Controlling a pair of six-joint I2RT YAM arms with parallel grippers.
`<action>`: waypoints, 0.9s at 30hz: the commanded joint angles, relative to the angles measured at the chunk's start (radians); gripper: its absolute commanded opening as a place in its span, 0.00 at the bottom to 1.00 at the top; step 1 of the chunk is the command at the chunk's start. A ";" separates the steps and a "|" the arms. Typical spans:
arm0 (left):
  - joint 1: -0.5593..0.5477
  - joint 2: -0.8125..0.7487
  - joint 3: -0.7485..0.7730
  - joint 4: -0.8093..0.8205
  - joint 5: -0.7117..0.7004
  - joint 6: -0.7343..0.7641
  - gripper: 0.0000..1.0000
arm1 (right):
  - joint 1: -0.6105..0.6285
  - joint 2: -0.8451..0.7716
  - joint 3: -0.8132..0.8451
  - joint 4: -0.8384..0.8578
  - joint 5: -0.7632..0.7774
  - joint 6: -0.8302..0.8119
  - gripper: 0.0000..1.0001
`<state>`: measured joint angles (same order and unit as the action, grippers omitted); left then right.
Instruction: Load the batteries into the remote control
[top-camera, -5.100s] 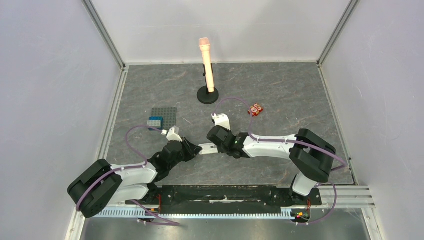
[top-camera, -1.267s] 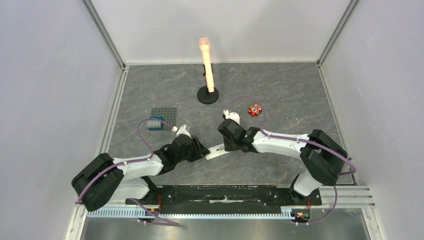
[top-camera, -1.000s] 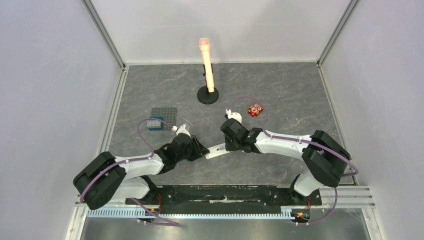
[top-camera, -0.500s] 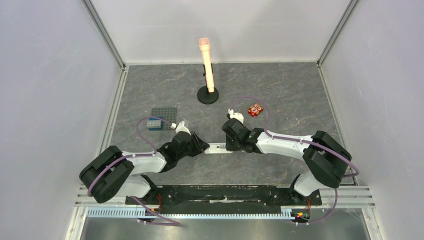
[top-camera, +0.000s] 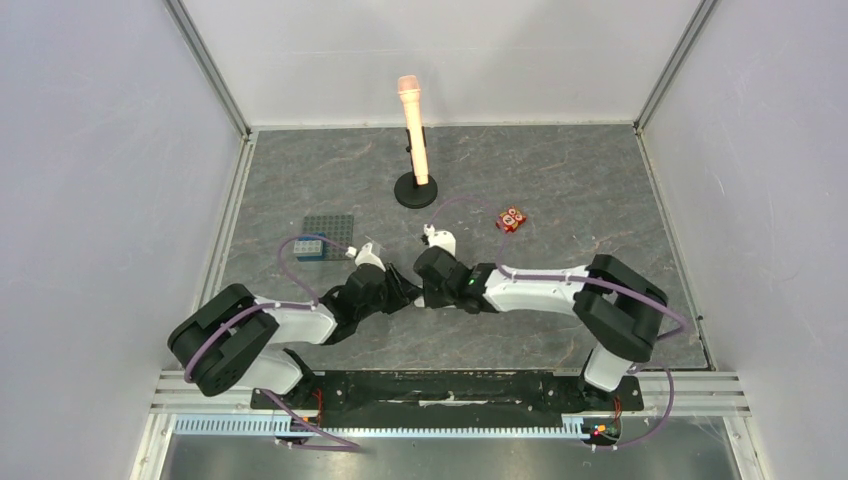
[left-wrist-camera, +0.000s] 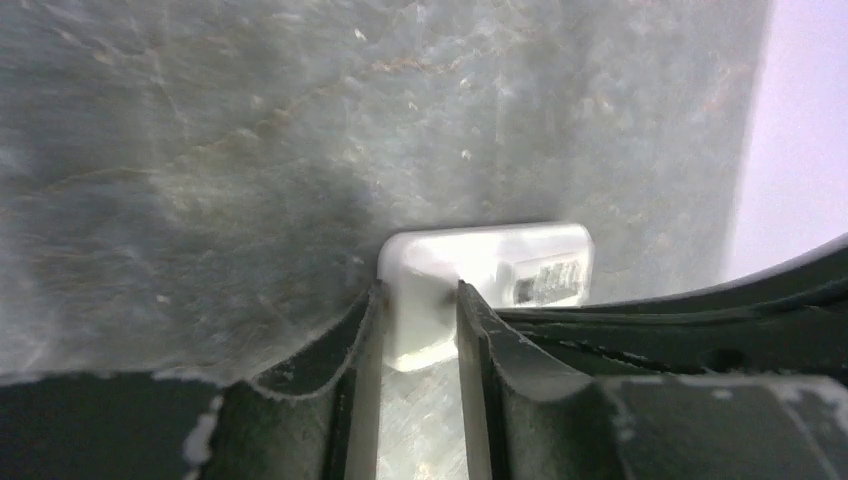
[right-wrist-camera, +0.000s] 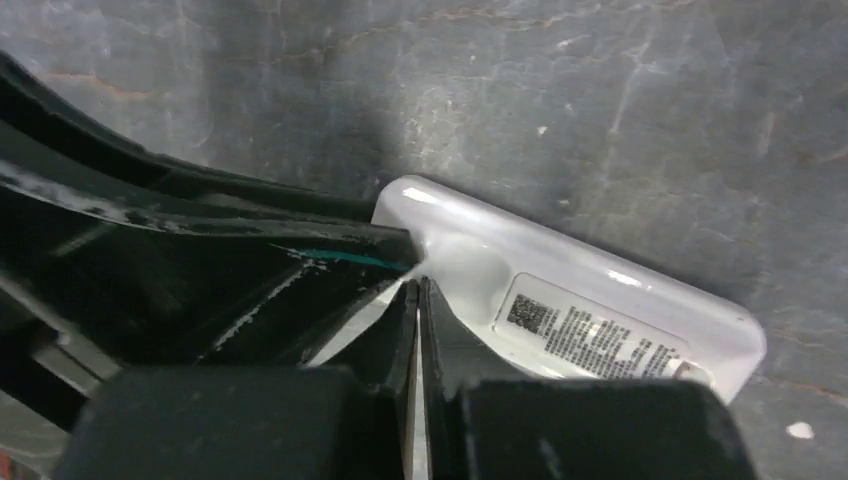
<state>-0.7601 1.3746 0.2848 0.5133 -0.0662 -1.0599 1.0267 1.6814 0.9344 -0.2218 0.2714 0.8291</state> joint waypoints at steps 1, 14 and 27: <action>-0.066 0.045 -0.007 0.192 0.274 -0.127 0.02 | 0.094 0.172 -0.114 0.022 -0.301 0.084 0.00; -0.064 -0.231 -0.002 -0.183 0.058 -0.024 0.07 | 0.088 0.062 -0.044 -0.086 -0.123 0.069 0.01; -0.060 -0.409 0.109 -0.486 -0.064 0.096 0.40 | -0.107 -0.325 -0.108 -0.158 0.024 -0.048 0.38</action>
<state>-0.8204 0.9745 0.3679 0.0933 -0.1192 -1.0168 1.0039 1.4185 0.8719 -0.3416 0.2413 0.8650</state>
